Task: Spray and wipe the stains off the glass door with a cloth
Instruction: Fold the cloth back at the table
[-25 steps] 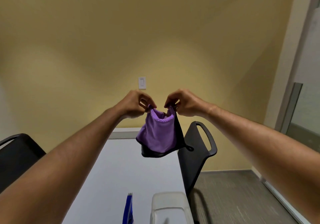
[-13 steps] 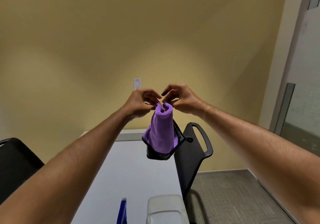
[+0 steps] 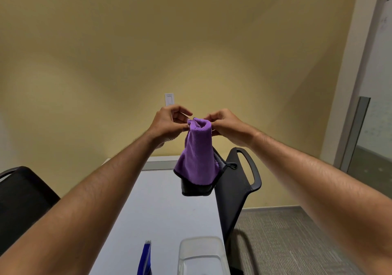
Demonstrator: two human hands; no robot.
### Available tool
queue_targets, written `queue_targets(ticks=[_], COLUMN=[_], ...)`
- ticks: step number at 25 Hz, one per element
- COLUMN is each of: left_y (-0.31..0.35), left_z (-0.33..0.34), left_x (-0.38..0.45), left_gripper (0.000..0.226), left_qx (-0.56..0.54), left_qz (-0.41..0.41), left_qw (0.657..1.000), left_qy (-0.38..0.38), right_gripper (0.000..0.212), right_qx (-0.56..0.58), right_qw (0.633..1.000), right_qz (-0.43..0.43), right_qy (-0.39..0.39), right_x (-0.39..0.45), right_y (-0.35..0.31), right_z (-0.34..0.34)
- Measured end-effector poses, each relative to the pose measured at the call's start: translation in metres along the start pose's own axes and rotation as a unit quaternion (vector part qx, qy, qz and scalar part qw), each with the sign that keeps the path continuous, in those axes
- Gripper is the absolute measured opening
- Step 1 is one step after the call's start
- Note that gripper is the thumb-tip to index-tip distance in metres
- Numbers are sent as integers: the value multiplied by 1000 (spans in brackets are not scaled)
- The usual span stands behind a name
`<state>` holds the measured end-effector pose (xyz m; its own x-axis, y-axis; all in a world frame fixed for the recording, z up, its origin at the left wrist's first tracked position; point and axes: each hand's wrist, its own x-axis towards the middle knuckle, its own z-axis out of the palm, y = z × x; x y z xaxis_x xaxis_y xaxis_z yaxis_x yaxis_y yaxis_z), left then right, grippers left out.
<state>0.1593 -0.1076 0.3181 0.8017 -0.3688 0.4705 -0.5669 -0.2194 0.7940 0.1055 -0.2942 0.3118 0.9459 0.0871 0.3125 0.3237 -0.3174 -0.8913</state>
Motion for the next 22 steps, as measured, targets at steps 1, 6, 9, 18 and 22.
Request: queue_targets(ticks=[1, 6, 9, 18, 22], left_y=[-2, -10, -12, 19, 27], left_z=[0, -3, 0, -15, -16], left_x=[0, 5, 5, 2, 4], left_gripper=[29, 31, 30, 69, 74], left_qx=[-11, -32, -33, 261, 241], left_qz=[-13, -55, -62, 96, 27], left_qw=[1000, 996, 996, 951, 948], left_qy=[13, 56, 56, -137, -206], right_gripper=[27, 41, 42, 46, 60], right_qx=[34, 69, 6, -1, 39], right_qw=[999, 991, 998, 997, 996], right_qz=[13, 10, -23, 0, 18], right_qy=[-23, -113, -55, -72, -82], right_x=[-1, -6, -4, -5, -8], right_y=[2, 10, 14, 10, 7], right_z=[-1, 0, 4, -6, -9])
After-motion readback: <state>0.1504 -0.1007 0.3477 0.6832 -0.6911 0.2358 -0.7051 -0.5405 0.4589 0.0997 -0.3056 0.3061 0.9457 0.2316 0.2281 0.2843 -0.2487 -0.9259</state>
